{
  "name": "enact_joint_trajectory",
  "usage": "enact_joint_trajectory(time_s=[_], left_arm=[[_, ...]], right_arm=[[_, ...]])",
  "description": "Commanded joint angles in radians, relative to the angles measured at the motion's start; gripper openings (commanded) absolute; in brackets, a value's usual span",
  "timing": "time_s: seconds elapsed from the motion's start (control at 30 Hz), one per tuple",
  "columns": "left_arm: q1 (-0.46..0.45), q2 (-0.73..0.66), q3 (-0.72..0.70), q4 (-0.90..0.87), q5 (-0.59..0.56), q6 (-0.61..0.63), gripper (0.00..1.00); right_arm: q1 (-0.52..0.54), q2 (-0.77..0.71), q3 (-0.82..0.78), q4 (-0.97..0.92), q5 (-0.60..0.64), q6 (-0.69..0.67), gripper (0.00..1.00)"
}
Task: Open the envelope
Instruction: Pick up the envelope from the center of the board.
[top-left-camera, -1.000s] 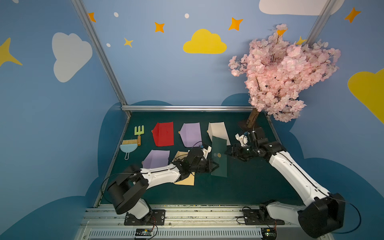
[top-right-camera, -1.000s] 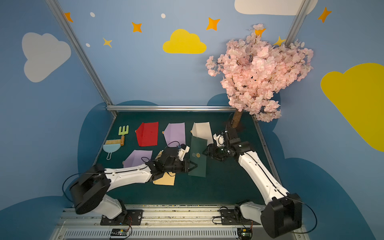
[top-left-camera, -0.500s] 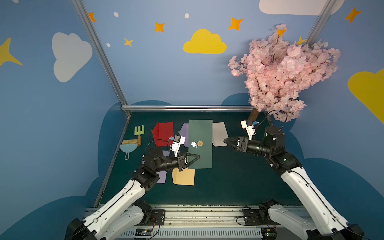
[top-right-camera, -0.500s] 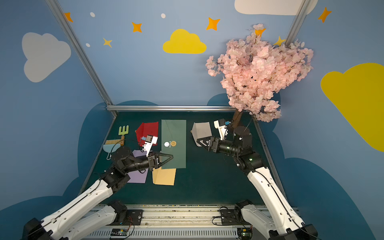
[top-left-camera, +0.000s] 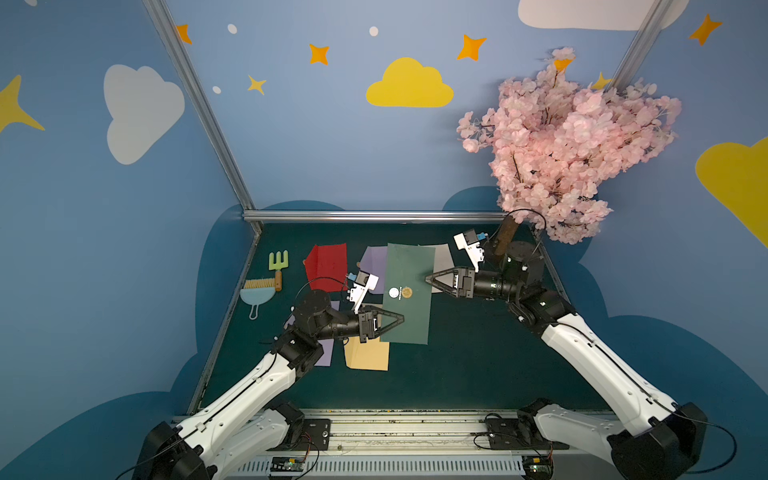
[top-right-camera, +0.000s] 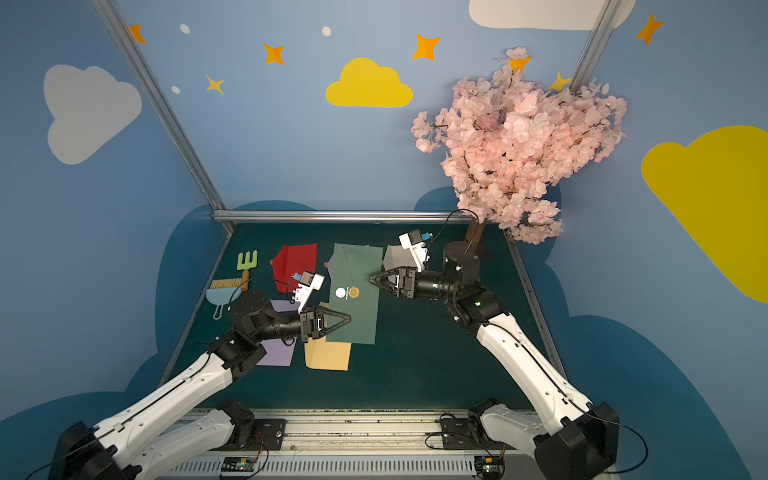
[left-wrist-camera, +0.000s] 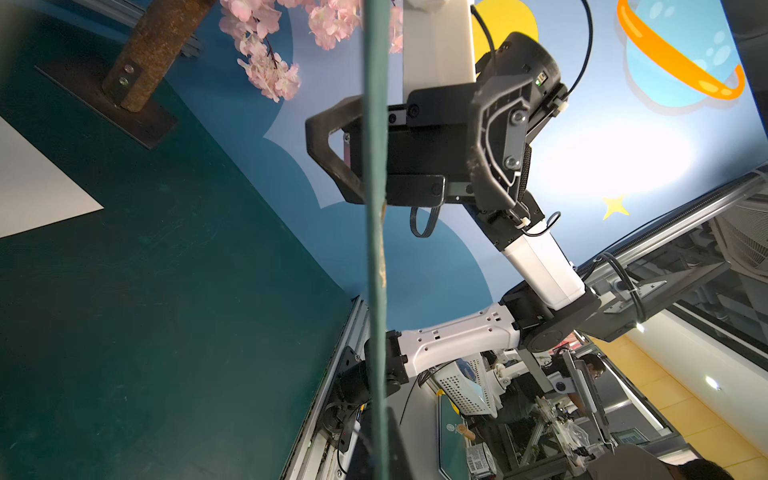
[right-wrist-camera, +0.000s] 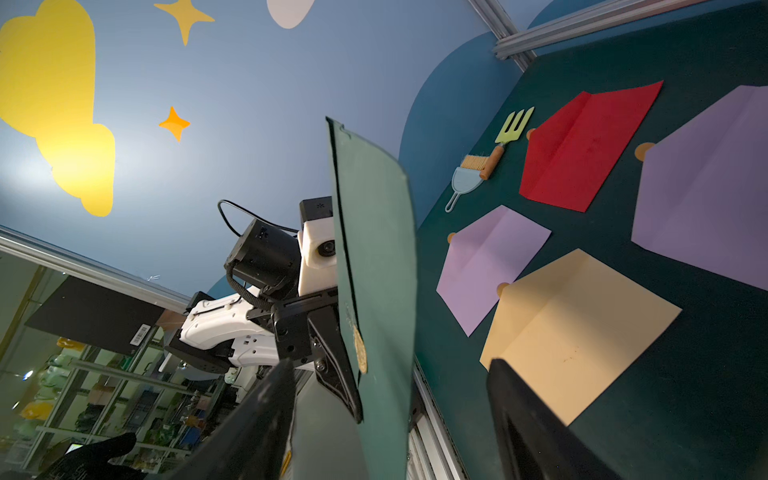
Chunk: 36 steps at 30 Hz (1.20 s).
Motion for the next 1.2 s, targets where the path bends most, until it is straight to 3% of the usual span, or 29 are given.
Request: enact_joint_trajectory(time_s=[0.0, 0.2, 0.4, 0.57, 0.73, 0.97, 1.17], left_arm=[[0.002, 0.023, -0.010, 0.044, 0.024, -0.005, 0.03], [0.002, 0.039, -0.016, 0.060, 0.009, -0.006, 0.03], [0.002, 0.050, -0.025, 0.089, 0.006, -0.017, 0.03], [0.002, 0.044, -0.025, 0.077, 0.006, -0.013, 0.03], [0.005, 0.016, -0.014, -0.050, -0.053, 0.058, 0.20], [0.005, -0.028, 0.107, -0.421, -0.233, 0.267, 0.47], [0.006, -0.059, 0.182, -0.601, -0.397, 0.390, 0.54]], right_arm=[[0.034, 0.036, 0.050, 0.059, -0.014, -0.007, 0.59], [0.071, 0.073, 0.082, 0.082, -0.018, -0.002, 0.14], [0.082, 0.083, 0.084, 0.086, -0.020, 0.002, 0.00], [0.086, 0.087, 0.082, 0.096, -0.016, 0.005, 0.00], [0.087, 0.081, 0.110, 0.040, 0.003, -0.016, 0.00], [0.086, 0.078, 0.167, -0.176, 0.091, -0.116, 0.00], [0.085, 0.071, 0.205, -0.330, 0.215, -0.166, 0.00]])
